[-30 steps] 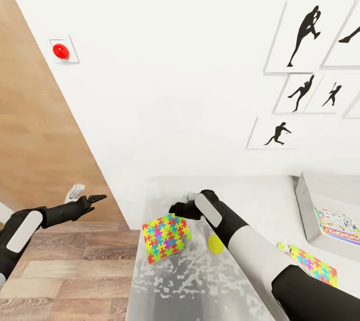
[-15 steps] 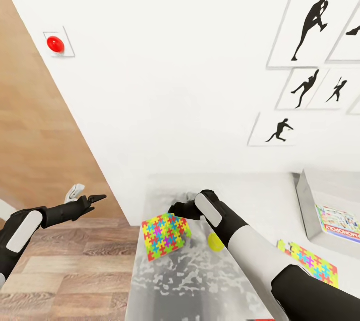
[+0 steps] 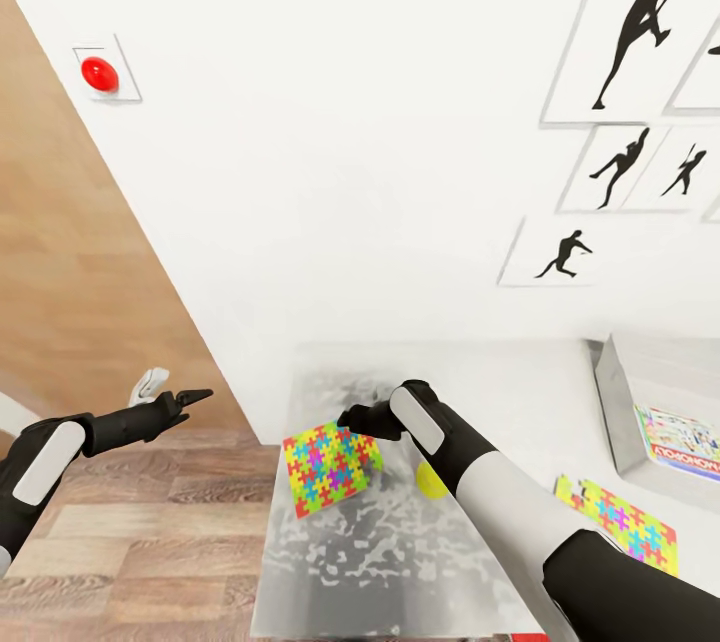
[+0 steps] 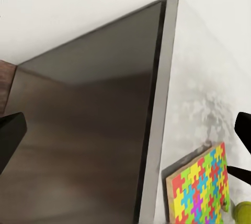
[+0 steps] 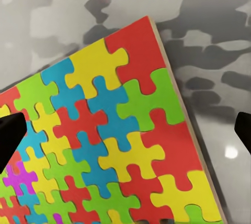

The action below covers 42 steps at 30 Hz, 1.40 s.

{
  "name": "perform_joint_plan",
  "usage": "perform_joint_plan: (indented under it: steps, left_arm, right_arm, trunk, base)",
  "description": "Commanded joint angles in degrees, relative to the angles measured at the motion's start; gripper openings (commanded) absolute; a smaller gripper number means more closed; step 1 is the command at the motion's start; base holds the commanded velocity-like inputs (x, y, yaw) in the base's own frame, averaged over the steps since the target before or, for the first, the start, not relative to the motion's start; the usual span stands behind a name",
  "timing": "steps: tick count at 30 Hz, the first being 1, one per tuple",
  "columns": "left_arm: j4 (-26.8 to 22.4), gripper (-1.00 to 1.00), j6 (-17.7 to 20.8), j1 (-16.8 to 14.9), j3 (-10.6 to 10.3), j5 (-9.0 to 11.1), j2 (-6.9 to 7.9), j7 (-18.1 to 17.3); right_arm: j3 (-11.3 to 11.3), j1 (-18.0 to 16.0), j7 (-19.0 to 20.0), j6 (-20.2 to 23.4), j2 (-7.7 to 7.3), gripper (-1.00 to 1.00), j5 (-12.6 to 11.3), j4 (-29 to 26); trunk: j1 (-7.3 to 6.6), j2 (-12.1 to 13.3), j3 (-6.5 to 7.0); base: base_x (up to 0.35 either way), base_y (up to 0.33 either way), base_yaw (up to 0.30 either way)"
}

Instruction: Put all the toys in the child's room - the three board games (two on the bed and one on the table), the two jigsaw puzzles on the table, and the tennis ball on the table - inside the toy box on the table in the child's room.

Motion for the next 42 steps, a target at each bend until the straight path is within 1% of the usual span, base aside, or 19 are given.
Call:
perform_joint_plan:
  steps: [1,3,4,7,22,38,42]
  left_arm:
    - [0.00,1.00,0.33,-0.05,0.04,0.10,0.01,-0.09]
    - [0.00,1.00,-0.08,-0.05,0.04,0.10,0.01,-0.12]
    - [0.00,1.00,-1.06,-0.05,0.03,0.10,0.01,-0.24]
    - [0.00,1.00,-2.19,-0.05,-0.02,0.10,0.01,-0.39]
    - [-0.01,1.00,-2.75,-0.05,-0.04,0.11,0.01,-0.53]
    - [0.00,1.00,-2.75,-0.05,-0.04,0.12,0.01,-0.62]
    - [0.00,1.00,-2.75,-0.05,-0.04,0.10,0.01,-0.62]
  right_arm:
    - [0.13,-0.06,-0.52,0.03,0.00,1.00,-0.51,-0.04]
    - [0.14,-0.06,-0.52,0.01,0.00,1.00,-0.51,-0.04]
    - [0.14,-0.06,-0.52,0.00,0.00,1.00,-0.51,-0.04]
    - [0.11,-0.06,-0.51,-0.06,0.00,1.00,-0.54,-0.06]
    - [0.06,-0.06,-0.44,-0.28,0.00,1.00,-0.59,-0.11]
    - [0.07,-0.06,-0.44,-0.29,0.00,1.00,-0.59,-0.10]
    - [0.12,-0.06,-0.44,-0.24,0.00,1.00,-0.59,-0.11]
  trunk:
    - [0.03,-0.11,-0.20]
    - [0.03,-0.11,-0.39]
    - [0.03,-0.11,-0.48]
    - [0.03,-0.11,-0.76]
    - [0.03,-0.11,-2.11]
    - [0.03,-0.11,-2.22]
    - [0.03,-0.11,-2.22]
  base:
    - [0.000,0.000,0.000]
    - [0.000,0.000,0.000]
    - [0.000,0.000,0.000]
    - [0.000,0.000,0.000]
    - [-0.046,0.030,0.000]
    - [-0.028,0.073,0.000]
    - [-0.146,0.109,0.000]
